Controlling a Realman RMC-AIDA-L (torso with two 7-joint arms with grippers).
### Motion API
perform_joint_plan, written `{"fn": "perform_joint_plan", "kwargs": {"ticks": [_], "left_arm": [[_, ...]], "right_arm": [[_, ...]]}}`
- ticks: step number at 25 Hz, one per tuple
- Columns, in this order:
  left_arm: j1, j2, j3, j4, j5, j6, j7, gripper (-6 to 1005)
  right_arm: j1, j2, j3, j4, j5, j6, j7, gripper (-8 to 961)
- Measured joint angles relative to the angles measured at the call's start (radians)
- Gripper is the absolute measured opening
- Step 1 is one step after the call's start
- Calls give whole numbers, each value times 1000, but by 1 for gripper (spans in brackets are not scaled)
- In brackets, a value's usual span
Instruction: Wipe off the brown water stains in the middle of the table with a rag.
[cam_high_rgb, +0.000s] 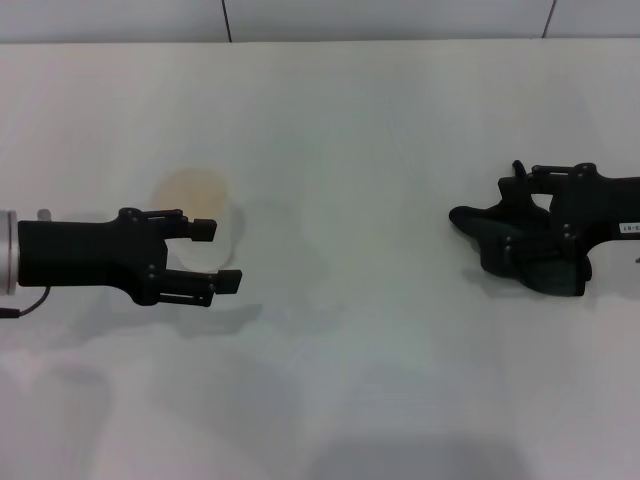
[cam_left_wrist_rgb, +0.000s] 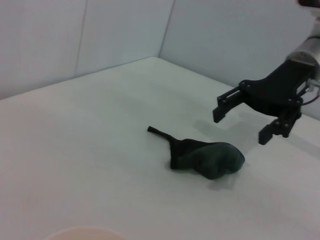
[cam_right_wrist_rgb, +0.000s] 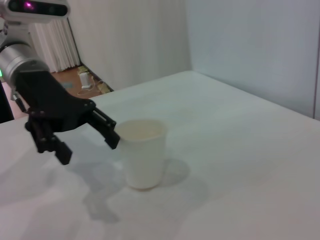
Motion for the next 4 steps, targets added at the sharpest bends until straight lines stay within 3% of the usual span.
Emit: {"fn": "perform_joint_plan", "kwargs": {"ticks": [4], "left_arm": [[0, 0, 1, 0, 2, 20, -1, 861]], "right_arm": [[0, 0, 9, 2, 0, 1, 0, 873]]}}
